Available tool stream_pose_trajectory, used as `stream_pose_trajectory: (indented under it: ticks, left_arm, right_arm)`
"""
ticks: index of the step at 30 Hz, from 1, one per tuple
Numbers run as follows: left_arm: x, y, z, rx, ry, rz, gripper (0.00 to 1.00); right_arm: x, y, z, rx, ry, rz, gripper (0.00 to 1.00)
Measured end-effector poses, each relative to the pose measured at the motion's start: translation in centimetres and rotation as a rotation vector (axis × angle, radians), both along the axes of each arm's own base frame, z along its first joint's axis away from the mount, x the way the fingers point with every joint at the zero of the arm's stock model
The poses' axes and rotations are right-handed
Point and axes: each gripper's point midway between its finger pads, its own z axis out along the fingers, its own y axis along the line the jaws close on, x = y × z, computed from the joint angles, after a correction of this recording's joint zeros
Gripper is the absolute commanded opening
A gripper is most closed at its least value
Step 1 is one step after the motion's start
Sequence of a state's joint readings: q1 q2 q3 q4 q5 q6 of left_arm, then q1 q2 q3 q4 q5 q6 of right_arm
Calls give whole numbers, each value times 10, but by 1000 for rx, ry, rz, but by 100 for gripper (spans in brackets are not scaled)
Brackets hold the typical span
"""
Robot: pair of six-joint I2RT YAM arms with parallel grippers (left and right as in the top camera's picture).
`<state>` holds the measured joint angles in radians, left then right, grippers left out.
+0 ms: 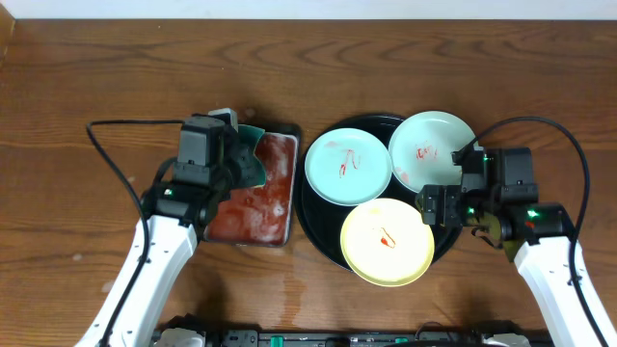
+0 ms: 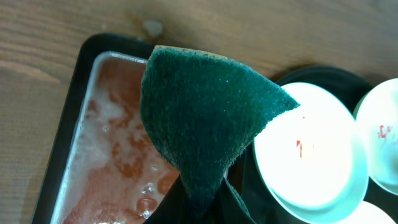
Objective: Clean dirty plates on tray and stack at the side
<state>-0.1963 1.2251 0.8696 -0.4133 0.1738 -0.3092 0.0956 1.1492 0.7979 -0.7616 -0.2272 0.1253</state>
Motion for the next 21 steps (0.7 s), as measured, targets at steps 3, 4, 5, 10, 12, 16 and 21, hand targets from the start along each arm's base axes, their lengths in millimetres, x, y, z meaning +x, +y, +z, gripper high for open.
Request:
stream_pose_trajectory:
  ticks: [3, 4, 5, 10, 12, 16, 21]
  left_arm:
    - [0, 0, 4, -6, -32, 0, 7]
    - [0, 0, 5, -8, -41, 0, 7]
    - [0, 0, 5, -9, -46, 0, 7]
    - [2, 0, 6, -13, -66, 0, 7]
    - [5, -1, 9, -16, -84, 0, 7]
    - [7, -1, 13, -19, -100, 1, 7]
    - [7, 0, 13, -13, -101, 7, 7]
  right_arm:
    - [-1, 2, -9, 8, 39, 6, 99]
    - [-1, 2, -12, 9, 51, 6, 99]
    - [-2, 3, -15, 10, 65, 7, 99]
    - [-4, 4, -30, 12, 127, 10, 99]
    - [-4, 4, -34, 12, 144, 11, 99]
    - [-6, 5, -42, 16, 178, 13, 99]
    - [-7, 7, -45, 22, 197, 15, 99]
